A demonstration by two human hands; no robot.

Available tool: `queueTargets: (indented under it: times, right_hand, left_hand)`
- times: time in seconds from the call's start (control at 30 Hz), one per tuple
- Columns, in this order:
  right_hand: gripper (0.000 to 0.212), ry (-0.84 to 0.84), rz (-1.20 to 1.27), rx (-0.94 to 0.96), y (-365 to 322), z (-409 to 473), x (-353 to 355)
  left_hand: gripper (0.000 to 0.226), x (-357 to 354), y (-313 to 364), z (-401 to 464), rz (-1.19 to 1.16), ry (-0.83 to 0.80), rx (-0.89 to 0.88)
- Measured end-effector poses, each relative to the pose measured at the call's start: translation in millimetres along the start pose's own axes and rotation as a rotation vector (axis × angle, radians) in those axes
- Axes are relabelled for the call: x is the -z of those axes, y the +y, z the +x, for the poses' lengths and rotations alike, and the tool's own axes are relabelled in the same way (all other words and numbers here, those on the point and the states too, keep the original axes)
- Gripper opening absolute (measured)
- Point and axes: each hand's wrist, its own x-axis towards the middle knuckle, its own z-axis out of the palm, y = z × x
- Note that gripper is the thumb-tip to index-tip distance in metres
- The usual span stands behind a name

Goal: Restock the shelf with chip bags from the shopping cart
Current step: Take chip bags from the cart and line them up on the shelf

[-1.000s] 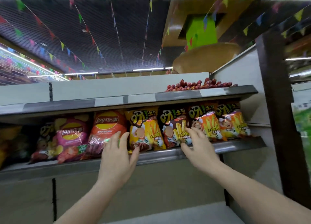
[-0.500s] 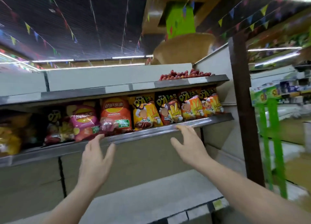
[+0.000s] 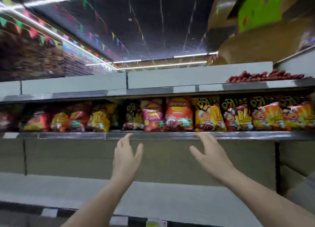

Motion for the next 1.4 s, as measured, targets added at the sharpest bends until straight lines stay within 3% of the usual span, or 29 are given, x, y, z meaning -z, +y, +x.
queueTargets:
  times: [0.37, 0.7, 1.4]
  right_hand:
    - [0.043, -0.137, 0.185, 0.193, -16, 17, -37]
    - [0.042, -0.276, 0.354, 0.305, -75, 26, -111]
    - [0.041, -0.470, 0.529, 0.444, -320, 87, -381]
  left_hand:
    - [0.048, 34, -8, -22, 0.142, 0.166, 0.105]
    - [0.048, 94, -44, -27, 0.297, 0.271, 0.205]
    - [0.048, 319, -281, 74, 0.377, 0.438, 0.355]
